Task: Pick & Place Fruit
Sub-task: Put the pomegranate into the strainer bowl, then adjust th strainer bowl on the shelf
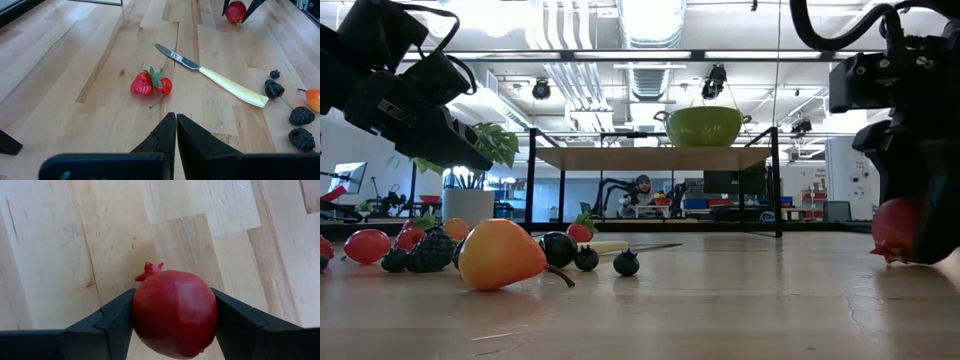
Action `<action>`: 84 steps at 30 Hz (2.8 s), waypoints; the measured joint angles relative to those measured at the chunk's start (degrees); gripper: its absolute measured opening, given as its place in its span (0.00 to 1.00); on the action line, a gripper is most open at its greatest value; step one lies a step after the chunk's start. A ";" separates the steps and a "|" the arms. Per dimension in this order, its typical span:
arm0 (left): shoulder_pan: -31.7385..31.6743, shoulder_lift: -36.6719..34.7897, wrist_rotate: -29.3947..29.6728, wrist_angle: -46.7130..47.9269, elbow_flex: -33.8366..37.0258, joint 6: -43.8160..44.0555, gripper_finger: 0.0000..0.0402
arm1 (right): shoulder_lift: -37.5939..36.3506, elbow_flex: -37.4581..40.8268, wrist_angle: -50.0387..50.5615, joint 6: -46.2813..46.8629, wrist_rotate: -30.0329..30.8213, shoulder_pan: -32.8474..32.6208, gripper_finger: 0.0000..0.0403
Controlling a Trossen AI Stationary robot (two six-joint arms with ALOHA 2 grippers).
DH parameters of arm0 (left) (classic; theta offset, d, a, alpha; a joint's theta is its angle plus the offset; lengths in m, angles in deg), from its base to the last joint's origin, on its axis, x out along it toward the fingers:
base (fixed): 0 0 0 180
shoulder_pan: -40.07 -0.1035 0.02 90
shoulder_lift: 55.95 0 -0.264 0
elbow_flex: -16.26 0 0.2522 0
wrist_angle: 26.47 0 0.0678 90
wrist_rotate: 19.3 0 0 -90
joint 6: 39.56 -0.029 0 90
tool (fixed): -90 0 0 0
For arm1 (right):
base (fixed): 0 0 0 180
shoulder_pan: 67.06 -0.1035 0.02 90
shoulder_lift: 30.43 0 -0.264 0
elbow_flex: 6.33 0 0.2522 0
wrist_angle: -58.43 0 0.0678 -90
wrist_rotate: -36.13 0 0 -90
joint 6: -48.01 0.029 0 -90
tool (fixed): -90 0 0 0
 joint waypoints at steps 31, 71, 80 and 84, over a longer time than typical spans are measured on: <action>0.00 0.00 -0.02 0.00 0.00 0.00 0.05 | -31.95 0.00 -9.00 -31.27 0.20 32.62 0.56; 0.02 0.00 -0.02 0.00 0.00 0.00 0.05 | -29.47 -0.99 -25.34 -45.53 0.02 58.24 0.51; 0.00 0.00 -0.02 0.00 0.00 0.00 0.05 | -30.03 -4.69 -22.00 -44.25 -7.01 55.92 0.49; 0.02 0.00 -0.01 0.00 0.00 0.00 0.05 | -31.53 -5.85 -18.30 -43.64 -9.87 52.93 0.40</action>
